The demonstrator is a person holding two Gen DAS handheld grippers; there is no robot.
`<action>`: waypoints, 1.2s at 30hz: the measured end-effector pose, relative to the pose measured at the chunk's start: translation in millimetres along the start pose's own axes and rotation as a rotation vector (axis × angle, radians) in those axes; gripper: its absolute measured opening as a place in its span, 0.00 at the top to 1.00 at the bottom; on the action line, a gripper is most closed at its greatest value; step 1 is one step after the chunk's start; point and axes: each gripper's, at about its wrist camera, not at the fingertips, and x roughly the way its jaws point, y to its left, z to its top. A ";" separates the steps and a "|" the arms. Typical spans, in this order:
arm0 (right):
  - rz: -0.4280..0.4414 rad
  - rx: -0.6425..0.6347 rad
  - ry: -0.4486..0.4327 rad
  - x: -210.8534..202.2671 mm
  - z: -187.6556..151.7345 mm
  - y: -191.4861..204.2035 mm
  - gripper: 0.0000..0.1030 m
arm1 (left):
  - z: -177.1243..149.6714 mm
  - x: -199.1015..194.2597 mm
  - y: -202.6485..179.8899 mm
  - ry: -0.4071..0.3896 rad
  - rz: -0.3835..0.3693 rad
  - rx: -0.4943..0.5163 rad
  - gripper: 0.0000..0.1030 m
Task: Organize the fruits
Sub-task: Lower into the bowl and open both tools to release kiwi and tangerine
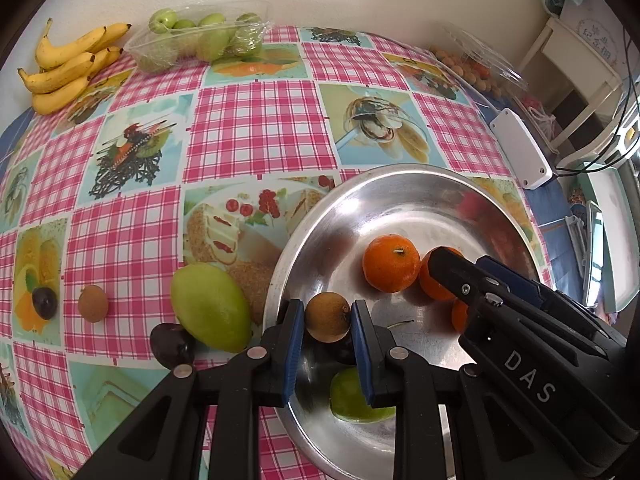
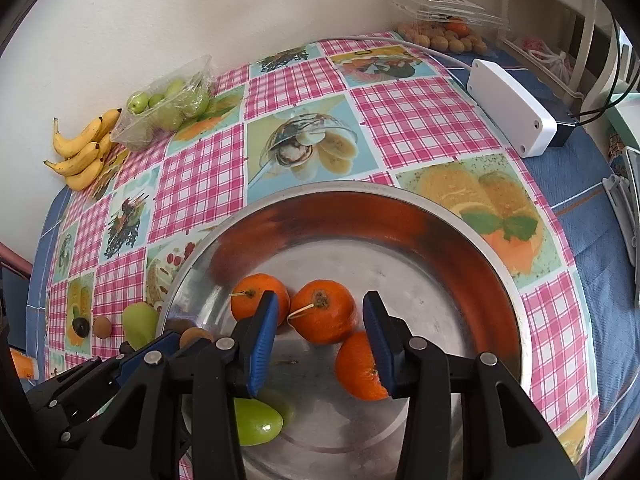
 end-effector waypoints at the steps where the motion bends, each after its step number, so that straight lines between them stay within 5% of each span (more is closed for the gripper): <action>1: -0.001 -0.002 -0.002 -1.0 0.3 0.6 0.56 | 0.3 0.0 -0.1 0.001 0.001 0.001 0.74; 20: 0.003 -0.004 -0.036 -14.7 5.0 1.7 0.56 | 4.0 -14.9 1.1 -0.040 0.003 0.004 0.73; 36: 0.001 -0.001 -0.015 -11.2 2.9 2.1 0.57 | 7.6 -29.8 47.8 -0.089 0.097 -0.191 0.73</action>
